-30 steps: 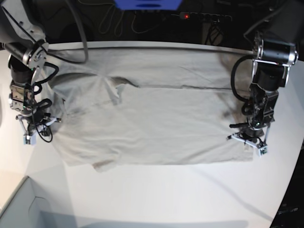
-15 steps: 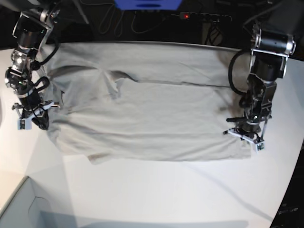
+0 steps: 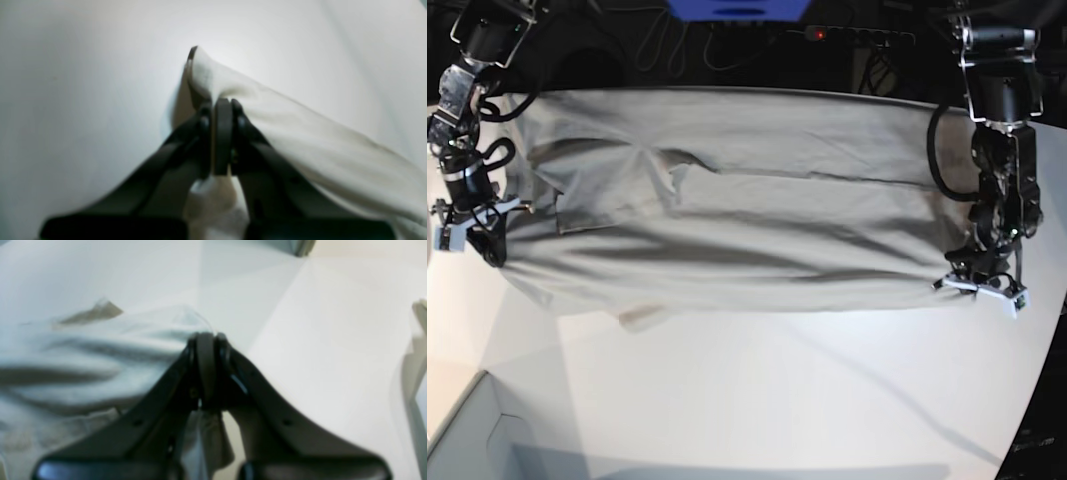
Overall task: Layout the t-shirt on the table in an organized manner, then fold the t-shirt properly
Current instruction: 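Lift the grasped edges and fold them toward the collar with both grippers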
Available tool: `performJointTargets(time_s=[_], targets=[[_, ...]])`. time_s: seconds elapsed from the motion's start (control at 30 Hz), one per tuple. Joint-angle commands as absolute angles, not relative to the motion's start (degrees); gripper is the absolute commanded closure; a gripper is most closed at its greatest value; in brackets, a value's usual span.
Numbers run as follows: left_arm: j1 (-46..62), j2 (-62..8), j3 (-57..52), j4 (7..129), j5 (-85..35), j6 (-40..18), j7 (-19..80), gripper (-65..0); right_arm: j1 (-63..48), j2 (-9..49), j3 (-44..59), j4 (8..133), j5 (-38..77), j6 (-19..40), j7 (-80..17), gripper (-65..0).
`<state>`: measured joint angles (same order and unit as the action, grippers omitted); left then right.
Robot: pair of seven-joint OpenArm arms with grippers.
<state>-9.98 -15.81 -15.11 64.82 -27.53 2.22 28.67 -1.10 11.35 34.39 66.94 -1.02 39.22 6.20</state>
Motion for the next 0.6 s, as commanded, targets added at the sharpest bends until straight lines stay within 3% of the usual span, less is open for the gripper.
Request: performJointTargets(time_s=[0.0, 0.2, 0.57], targets=[[-10.5, -16.4, -15.3, 67.2, -27.7, 1.9, 27.9, 0.0, -1.8, 12.3, 34.7, 68.9, 1.0, 40.0, 8.0, 0.0], [-4.6, -16.3, -15.4, 72.0, -27.7, 1.9, 27.6, 0.0, -7.3, 10.9, 35.1, 73.2, 4.7, 40.0, 8.0, 0.0], [-1.9, -16.3, -15.3, 71.9, -27.7, 1.8, 28.1, -0.6, -9.1, 11.4, 34.6, 68.3, 4.4, 40.0, 7.9, 0.0]])
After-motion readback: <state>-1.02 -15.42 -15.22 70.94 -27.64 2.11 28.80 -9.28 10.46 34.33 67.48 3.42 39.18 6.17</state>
